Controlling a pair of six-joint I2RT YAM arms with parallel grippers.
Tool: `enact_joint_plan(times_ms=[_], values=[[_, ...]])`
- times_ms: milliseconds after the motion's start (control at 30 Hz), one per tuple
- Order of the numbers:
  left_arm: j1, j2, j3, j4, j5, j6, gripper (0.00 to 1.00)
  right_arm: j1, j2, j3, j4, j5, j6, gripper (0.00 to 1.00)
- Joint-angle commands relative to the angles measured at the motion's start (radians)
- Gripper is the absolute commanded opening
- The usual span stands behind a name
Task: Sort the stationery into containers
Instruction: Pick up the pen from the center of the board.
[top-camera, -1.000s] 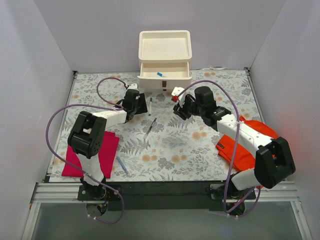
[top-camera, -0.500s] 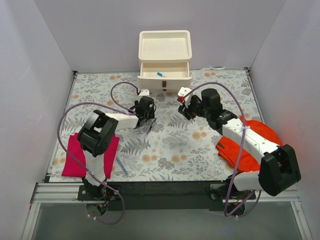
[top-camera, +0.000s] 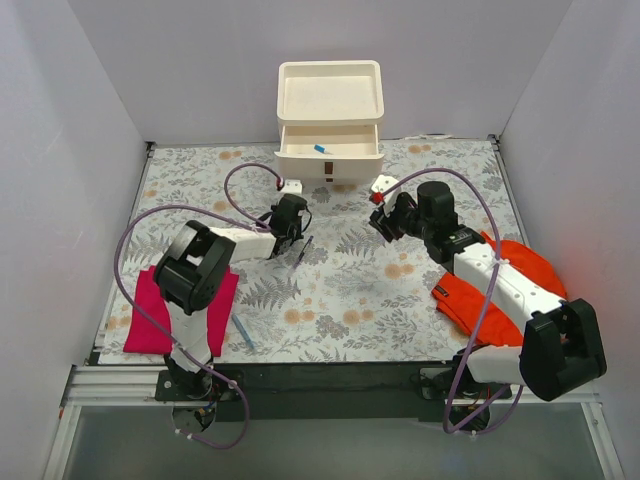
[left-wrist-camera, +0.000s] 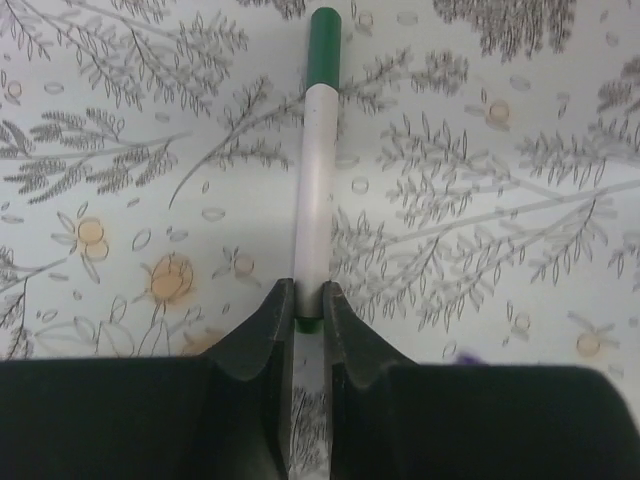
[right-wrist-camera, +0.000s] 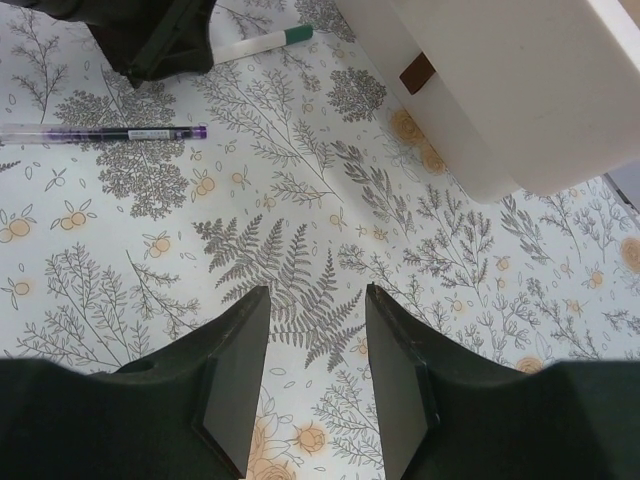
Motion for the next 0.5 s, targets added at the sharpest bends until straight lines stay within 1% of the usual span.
enact_joint_plan(times_ms=[0, 67, 100, 133, 167, 200, 233, 267, 300, 367, 400, 433, 467], values=[[-0.005, -0.155, -0.078, -0.1, 0.066, 0.098, 0.0, -0.015, -0.041, 0.0, 0.042, -0.029, 0.013, 0.52], [-0.005, -0.224, -0.092, -0.132, 0.116, 0.132, 0.0, -0.017, -0.039, 0.01, 0.039, -0.032, 0.011, 0.52], [-0.005, -0.288, -0.093, -0.136, 0.141, 0.164, 0.0, -0.019, -0.033, 0.014, 0.036, -0.038, 0.01, 0.52], [-0.005, -0.328, -0.092, -0.172, 0.164, 0.179, 0.0, -0.019, -0.029, 0.03, 0.029, -0.038, 0.01, 0.52], [-0.004, -0.365, -0.095, -0.206, 0.235, 0.195, 0.0, -0.019, -0.023, 0.036, 0.025, -0.039, 0.008, 0.52], [-0.004, -0.453, -0.104, -0.217, 0.269, 0.247, 0.0, -0.017, -0.013, 0.045, 0.021, -0.041, 0.007, 0.52], [-0.004, -0.498, -0.116, -0.22, 0.299, 0.27, 0.0, -0.019, -0.007, 0.059, 0.016, -0.043, 0.0, 0.52], [-0.002, -0.544, -0.13, -0.221, 0.361, 0.302, 0.0, -0.019, -0.003, 0.066, 0.013, -0.043, -0.004, 0.52], [-0.001, -0.642, -0.156, -0.226, 0.388, 0.327, 0.0, -0.019, 0.008, 0.073, 0.012, -0.036, -0.006, 0.52], [0.003, -0.725, -0.167, -0.284, 0.463, 0.382, 0.0, -0.017, 0.019, 0.092, 0.004, -0.032, -0.009, 0.52], [0.003, -0.759, -0.167, -0.313, 0.542, 0.399, 0.0, -0.017, 0.03, 0.099, 0.001, -0.03, -0.01, 0.52], [0.003, -0.819, -0.167, -0.361, 0.569, 0.42, 0.0, -0.017, 0.034, 0.105, -0.002, -0.029, -0.012, 0.52], [0.004, -0.844, -0.166, -0.381, 0.592, 0.436, 0.0, -0.017, 0.039, 0.114, -0.004, -0.029, -0.012, 0.52]])
